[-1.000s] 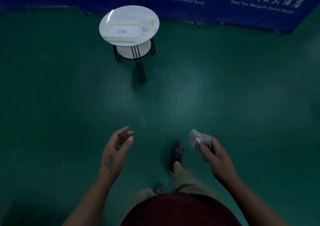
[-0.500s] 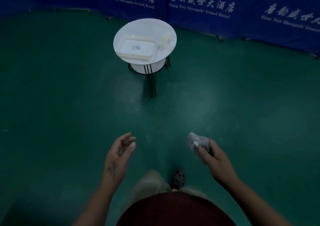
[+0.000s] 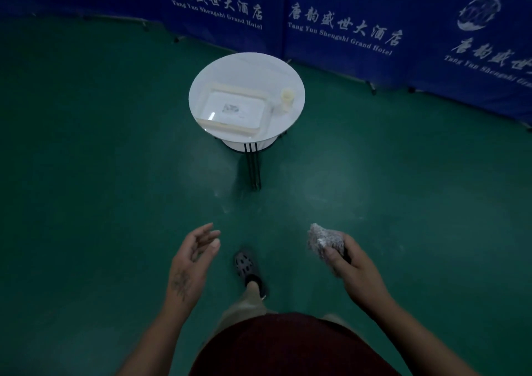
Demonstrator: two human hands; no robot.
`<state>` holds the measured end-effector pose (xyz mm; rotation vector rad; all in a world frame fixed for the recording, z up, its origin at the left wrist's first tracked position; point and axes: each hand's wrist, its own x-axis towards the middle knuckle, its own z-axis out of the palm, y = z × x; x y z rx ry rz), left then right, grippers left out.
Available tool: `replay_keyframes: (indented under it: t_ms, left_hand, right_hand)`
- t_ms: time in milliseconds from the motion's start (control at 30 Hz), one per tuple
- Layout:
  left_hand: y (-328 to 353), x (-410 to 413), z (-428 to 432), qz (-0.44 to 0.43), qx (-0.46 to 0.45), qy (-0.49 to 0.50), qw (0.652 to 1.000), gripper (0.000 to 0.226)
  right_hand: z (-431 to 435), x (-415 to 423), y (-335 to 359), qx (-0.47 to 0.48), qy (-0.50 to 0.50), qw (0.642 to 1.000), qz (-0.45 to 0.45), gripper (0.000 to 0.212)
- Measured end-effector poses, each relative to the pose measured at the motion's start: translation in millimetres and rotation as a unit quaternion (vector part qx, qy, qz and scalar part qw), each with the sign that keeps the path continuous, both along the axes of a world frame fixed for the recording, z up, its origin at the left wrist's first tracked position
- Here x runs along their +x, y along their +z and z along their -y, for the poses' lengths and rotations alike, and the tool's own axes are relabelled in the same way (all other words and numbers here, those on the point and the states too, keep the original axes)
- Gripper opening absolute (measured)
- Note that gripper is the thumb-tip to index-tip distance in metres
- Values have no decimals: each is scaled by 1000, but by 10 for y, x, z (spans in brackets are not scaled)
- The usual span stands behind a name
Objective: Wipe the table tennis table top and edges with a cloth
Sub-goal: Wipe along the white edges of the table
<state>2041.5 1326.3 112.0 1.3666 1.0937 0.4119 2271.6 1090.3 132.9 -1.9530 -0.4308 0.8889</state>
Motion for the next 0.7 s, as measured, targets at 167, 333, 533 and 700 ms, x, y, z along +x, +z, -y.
replay_keyframes:
  t_ms: [167, 333, 533, 700]
  left_hand:
    - [27, 332, -908, 6, 2, -20, 1000, 36]
    - [24, 686, -1691, 4, -5, -30, 1000, 45]
    - [24, 1155, -2345, -7, -7, -26, 1000, 42]
    - [-72, 1648, -2821, -25, -3, -22, 999, 32]
  right_hand:
    - [-797, 247, 55, -7, -11, 1000, 2, 27]
    - [-1529, 518, 41, -18, -5, 1000, 6, 25]
    - [-2249, 966, -14, -12, 4, 1000, 0, 26]
    - [-2876, 1568, -182, -12, 19, 1000, -7, 29]
